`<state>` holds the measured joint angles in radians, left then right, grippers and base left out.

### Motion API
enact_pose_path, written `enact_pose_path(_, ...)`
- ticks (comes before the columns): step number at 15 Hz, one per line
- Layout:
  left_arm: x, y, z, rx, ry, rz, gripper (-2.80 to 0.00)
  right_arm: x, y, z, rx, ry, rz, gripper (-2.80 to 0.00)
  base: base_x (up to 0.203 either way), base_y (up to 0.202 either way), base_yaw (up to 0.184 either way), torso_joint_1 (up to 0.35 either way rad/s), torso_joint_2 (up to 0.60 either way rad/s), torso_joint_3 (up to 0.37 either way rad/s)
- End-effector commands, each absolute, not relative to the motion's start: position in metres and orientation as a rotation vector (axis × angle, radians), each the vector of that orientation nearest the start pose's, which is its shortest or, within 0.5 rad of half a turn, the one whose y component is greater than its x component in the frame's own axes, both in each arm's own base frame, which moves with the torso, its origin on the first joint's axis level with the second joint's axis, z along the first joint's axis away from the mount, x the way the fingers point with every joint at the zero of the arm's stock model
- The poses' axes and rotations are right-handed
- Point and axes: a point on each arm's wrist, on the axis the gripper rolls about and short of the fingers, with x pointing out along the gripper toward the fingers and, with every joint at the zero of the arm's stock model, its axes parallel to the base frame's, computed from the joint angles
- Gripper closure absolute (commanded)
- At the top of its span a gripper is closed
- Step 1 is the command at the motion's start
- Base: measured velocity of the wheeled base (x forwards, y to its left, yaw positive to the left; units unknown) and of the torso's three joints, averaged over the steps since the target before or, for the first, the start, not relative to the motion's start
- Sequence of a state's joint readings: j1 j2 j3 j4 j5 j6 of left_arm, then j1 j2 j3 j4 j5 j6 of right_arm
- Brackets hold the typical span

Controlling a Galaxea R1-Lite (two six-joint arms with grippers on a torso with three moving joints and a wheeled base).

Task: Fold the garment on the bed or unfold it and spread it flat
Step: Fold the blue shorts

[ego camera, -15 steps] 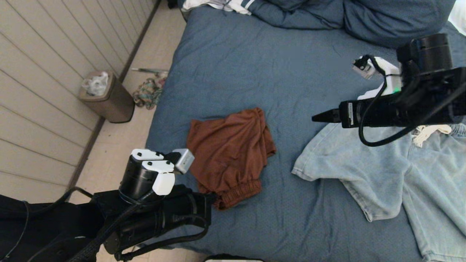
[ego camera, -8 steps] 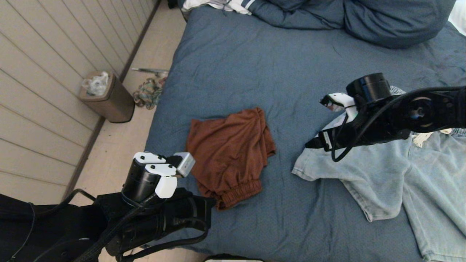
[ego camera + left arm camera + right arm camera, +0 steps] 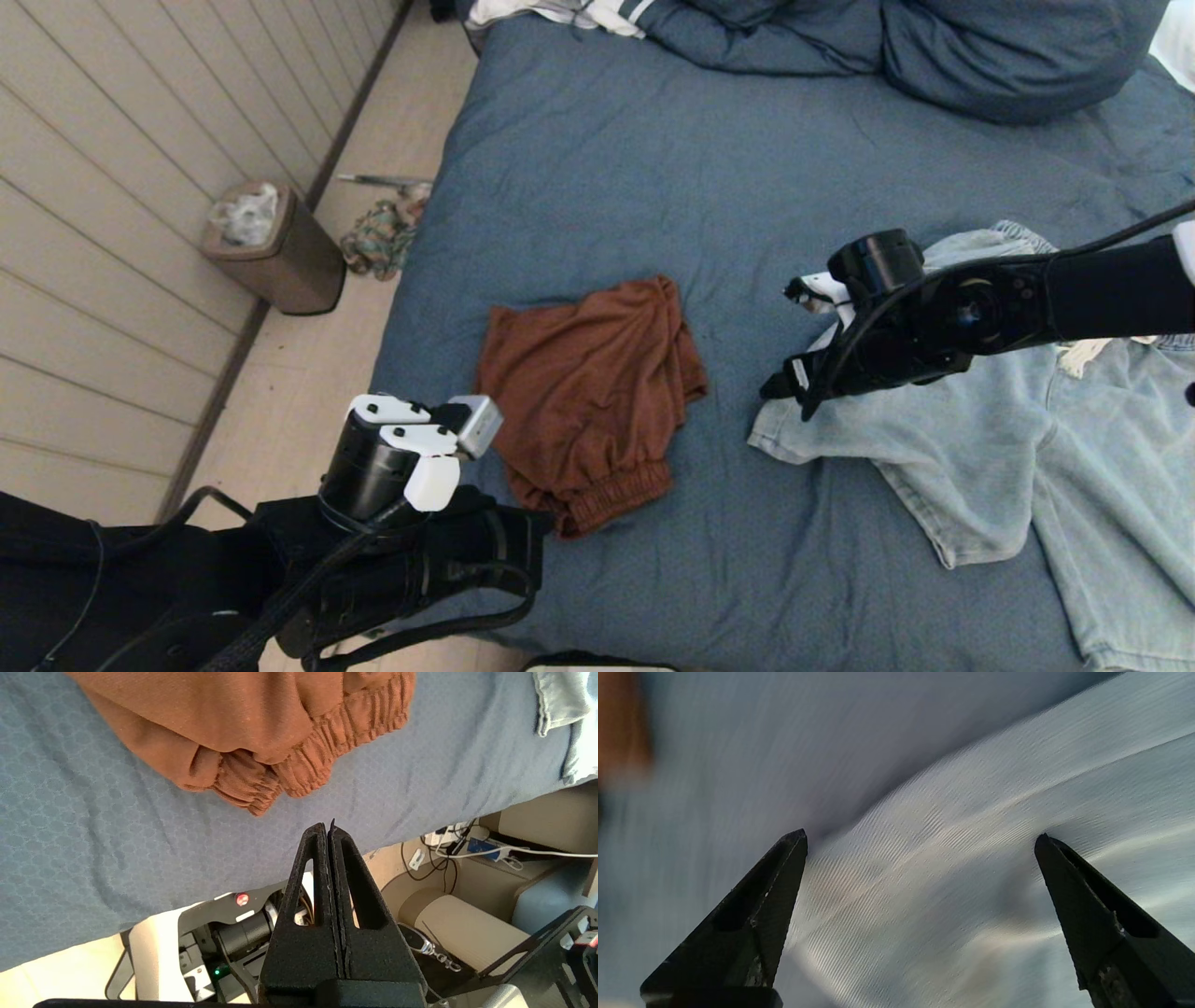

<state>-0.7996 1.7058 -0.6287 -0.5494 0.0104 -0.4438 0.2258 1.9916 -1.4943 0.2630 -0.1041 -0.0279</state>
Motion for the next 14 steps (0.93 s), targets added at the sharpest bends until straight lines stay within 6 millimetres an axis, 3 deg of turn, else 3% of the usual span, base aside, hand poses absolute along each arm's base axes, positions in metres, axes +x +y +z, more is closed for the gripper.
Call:
enact_pose_path(1, 0.194, -0.200, 0.127, -0.203, 0.655, -0.642, 0.00, 0.392, 0.072, 0.209, -0.066, 0.650, 0.026, -2.80, 0.000, 0.000, 0.000, 0.000, 0.00, 0.000)
enact_pose_path(3, 0.194, -0.200, 0.129, -0.207, 0.644, -0.645, 0.00, 0.409, 0.045, 0.235, 0.028, 0.497, -0.102, -2.80, 0.000, 0.000, 0.000, 0.000, 0.00, 0.000)
enact_pose_path(6, 0.196, -0.203, 0.123, -0.216, 0.622, -0.652, 0.00, 0.439, 0.022, 0.228, 0.045, 0.427, -0.204, -2.80, 0.000, 0.000, 0.000, 0.000, 0.00, 0.000)
enact_pose_path(9, 0.197, -0.205, 0.114, -0.235, 0.554, -0.673, 0.00, 0.461, -0.006, 0.234, 0.088, 0.340, -0.306, -2.80, 0.000, 0.000, 0.000, 0.000, 0.00, 0.000)
enact_pose_path(12, 0.197, -0.211, 0.101, -0.239, 0.534, -0.695, 0.00, 0.461, -0.038, 0.257, 0.137, 0.155, -0.373, -2.80, 0.000, 0.000, 0.000, 0.000, 0.00, 0.000)
enact_pose_path(14, 0.196, -0.213, 0.098, -0.244, 0.514, -0.705, 0.00, 0.460, -0.044, 0.259, 0.143, 0.144, -0.386, -2.80, 0.000, 0.000, 0.000, 0.000, 0.00, 0.000)
